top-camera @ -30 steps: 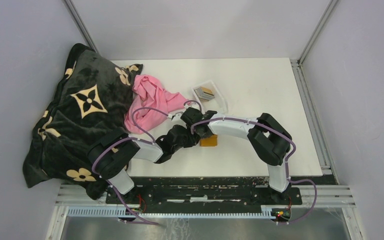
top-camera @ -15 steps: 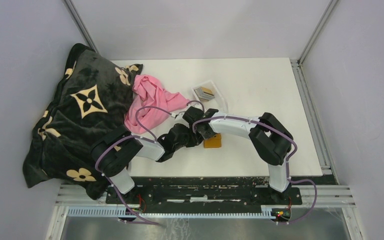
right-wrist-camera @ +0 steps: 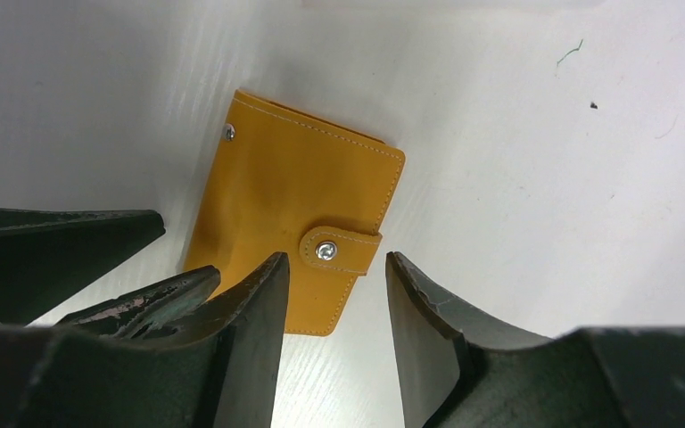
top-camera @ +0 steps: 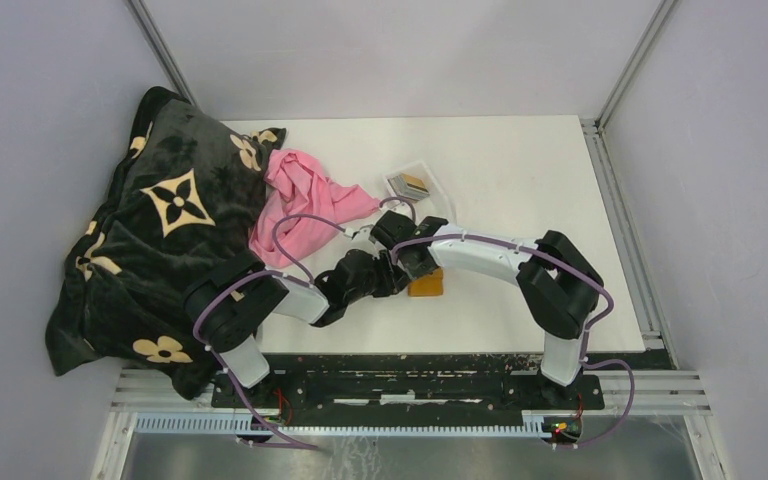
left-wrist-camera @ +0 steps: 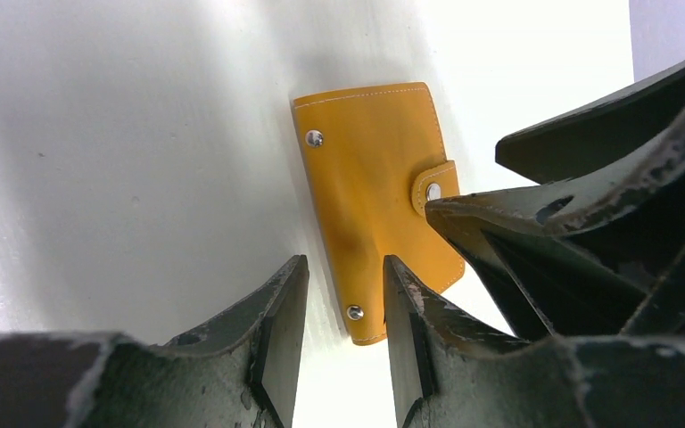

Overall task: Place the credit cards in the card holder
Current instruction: Open the card holder at the center of the board.

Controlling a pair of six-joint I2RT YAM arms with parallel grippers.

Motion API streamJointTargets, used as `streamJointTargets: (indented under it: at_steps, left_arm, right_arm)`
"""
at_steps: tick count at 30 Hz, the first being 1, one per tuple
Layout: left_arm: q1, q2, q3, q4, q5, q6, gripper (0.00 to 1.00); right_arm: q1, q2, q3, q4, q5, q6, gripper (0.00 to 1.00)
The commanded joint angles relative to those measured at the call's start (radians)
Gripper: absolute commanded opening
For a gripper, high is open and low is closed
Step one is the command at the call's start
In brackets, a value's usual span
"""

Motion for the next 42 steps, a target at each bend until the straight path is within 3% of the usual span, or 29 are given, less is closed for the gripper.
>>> streamJointTargets:
  at_steps: [1, 28, 42]
  left_arm:
    - [-0.012, 0.029, -0.018, -0.009, 0.032, 0.007, 0.45]
    - [-0.028, 0.144, -0.008, -0.050, 0.050, -0.012, 0.41]
    - [-0.032, 0.160, -0.053, -0.042, 0.031, -0.054, 0.39]
  right_arm:
    - [-0.001, -0.043, -0.022, -0.017, 0.003, 0.045, 0.51]
    - [-0.009, 0.028, -0.049, 0.042, 0.008, 0.059, 0.51]
    - [-0.105, 0.045, -0.122, 0.117, -0.046, 0.052, 0.50]
